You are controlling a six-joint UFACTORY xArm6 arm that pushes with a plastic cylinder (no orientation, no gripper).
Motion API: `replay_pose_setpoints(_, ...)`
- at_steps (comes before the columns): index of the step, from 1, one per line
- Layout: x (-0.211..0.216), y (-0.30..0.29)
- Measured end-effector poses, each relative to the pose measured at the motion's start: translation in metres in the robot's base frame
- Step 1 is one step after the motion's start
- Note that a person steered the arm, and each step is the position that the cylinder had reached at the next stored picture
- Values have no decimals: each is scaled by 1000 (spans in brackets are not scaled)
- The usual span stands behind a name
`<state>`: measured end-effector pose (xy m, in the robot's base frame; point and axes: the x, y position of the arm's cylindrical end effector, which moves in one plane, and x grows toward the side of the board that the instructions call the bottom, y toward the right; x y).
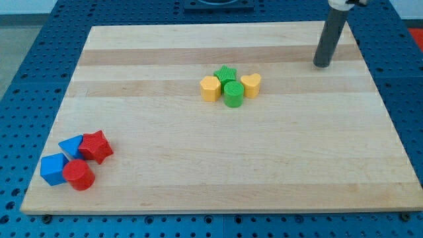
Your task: Move the green circle to the top left corner of the board
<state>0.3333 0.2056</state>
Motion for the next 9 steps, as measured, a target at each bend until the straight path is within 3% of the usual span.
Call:
replay_pose_setpoints(2,46,0)
replay_pose_setpoints(3,89,-12)
replay_pose_setpoints(6,172,-110)
replay_pose_setpoints(9,172,-169)
